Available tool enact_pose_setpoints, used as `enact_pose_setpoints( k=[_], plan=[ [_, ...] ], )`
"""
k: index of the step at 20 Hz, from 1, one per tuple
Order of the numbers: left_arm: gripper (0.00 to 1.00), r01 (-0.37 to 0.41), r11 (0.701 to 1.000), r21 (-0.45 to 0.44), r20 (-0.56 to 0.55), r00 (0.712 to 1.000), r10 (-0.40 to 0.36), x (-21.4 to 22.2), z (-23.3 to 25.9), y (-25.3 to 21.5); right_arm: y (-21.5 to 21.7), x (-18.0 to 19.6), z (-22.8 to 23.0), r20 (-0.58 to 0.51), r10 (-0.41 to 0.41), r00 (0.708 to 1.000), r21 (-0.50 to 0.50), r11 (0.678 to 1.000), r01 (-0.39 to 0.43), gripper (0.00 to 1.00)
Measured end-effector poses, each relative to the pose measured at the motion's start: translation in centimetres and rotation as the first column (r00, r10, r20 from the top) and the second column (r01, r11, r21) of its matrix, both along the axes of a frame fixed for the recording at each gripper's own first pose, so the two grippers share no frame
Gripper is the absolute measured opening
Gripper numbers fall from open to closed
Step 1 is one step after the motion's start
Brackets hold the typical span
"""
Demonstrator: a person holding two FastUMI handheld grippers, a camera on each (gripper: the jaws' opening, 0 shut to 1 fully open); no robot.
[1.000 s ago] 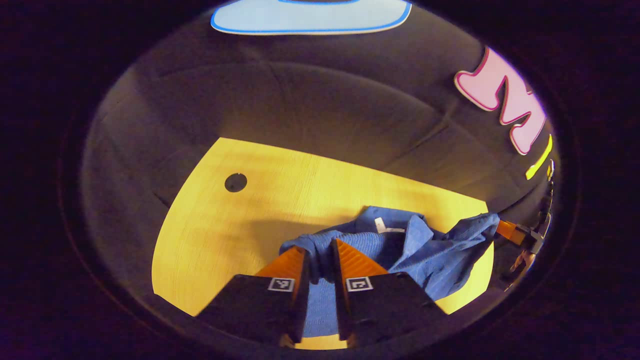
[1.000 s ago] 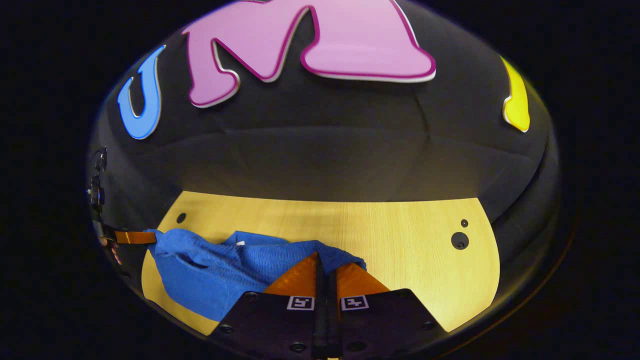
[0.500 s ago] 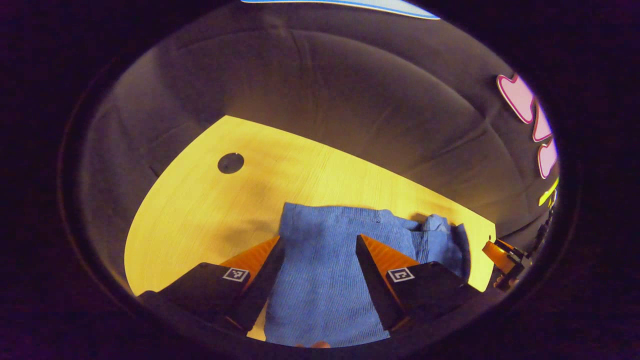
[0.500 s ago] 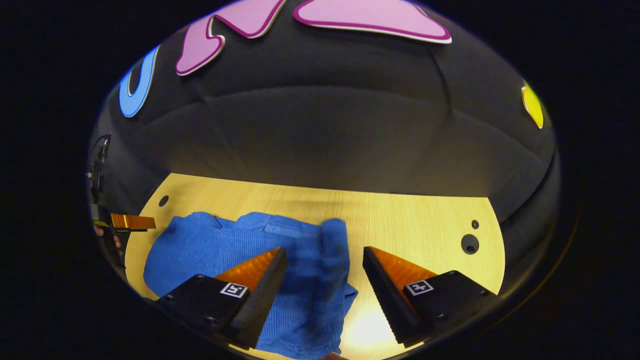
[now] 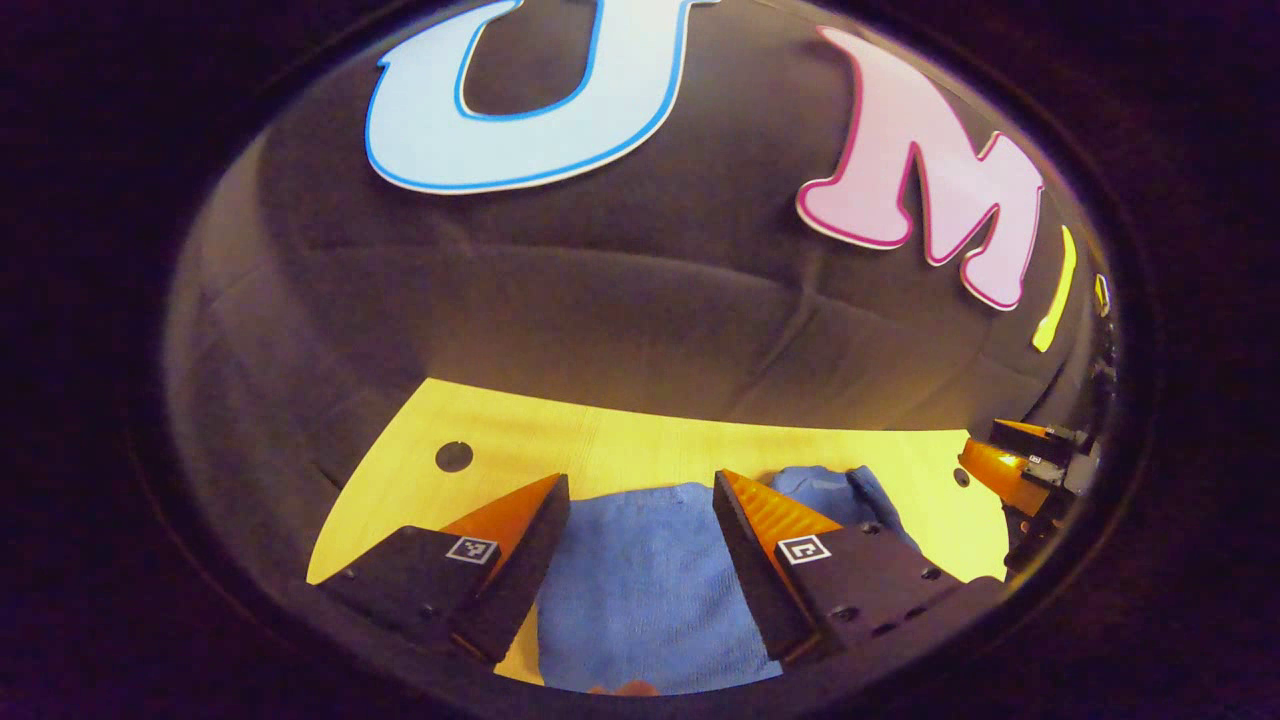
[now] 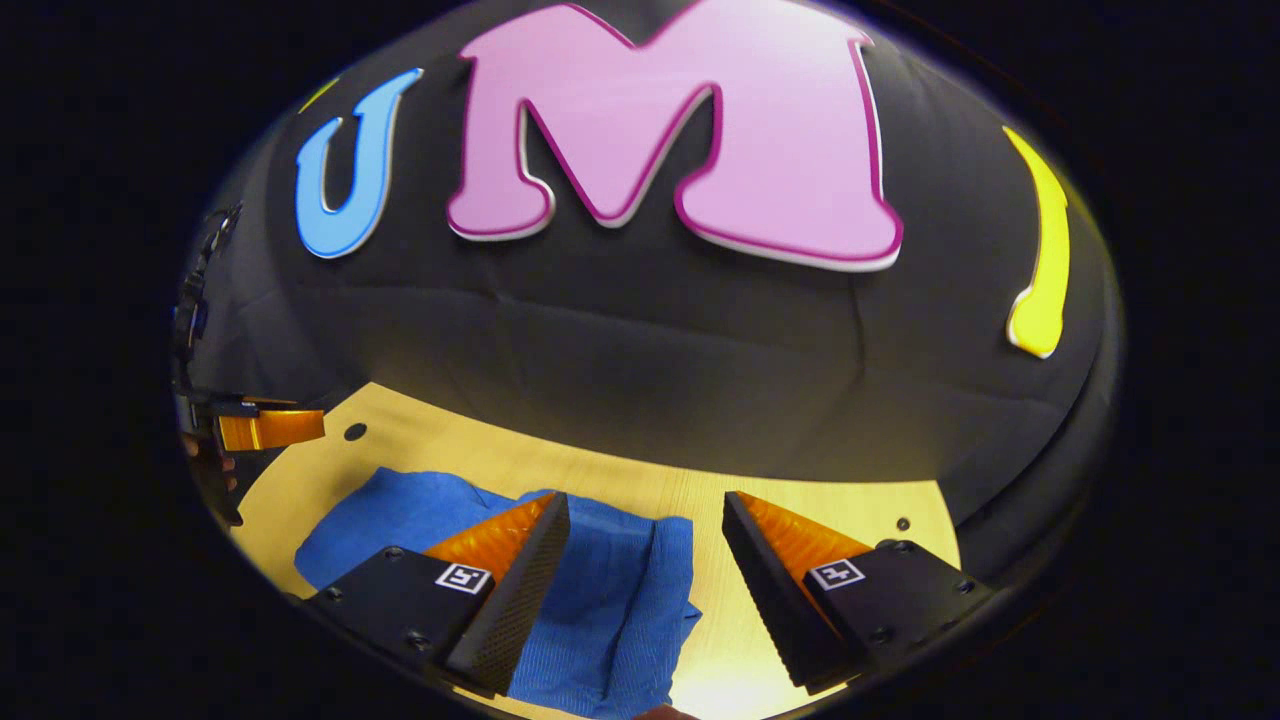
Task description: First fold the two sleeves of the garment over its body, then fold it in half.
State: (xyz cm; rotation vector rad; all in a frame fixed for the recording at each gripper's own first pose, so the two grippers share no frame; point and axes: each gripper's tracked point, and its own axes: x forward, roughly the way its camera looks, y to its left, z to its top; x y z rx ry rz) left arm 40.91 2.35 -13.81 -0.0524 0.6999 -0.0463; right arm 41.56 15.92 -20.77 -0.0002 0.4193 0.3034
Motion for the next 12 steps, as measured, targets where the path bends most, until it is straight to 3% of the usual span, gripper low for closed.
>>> enact_pose_setpoints(
  k=[8, 12],
  plan=[
    [0.84, 0.041, 0.997, 0.070, 0.261, 0.964, -0.058, -10.9, 10.1, -5.0, -1.4, -10.6, 11.1, 0.215, -0.022, 0.976, 0.068, 0.998, 0.007, 0.97],
    [0.83, 0.011, 0.997, 0.082, 0.352, 0.935, -0.039, -17.3, 13.2, -6.4, -2.6, -16.5, 15.2, 0.318, -0.031, 0.947, 0.087, 0.996, 0.003, 0.97]
  ],
)
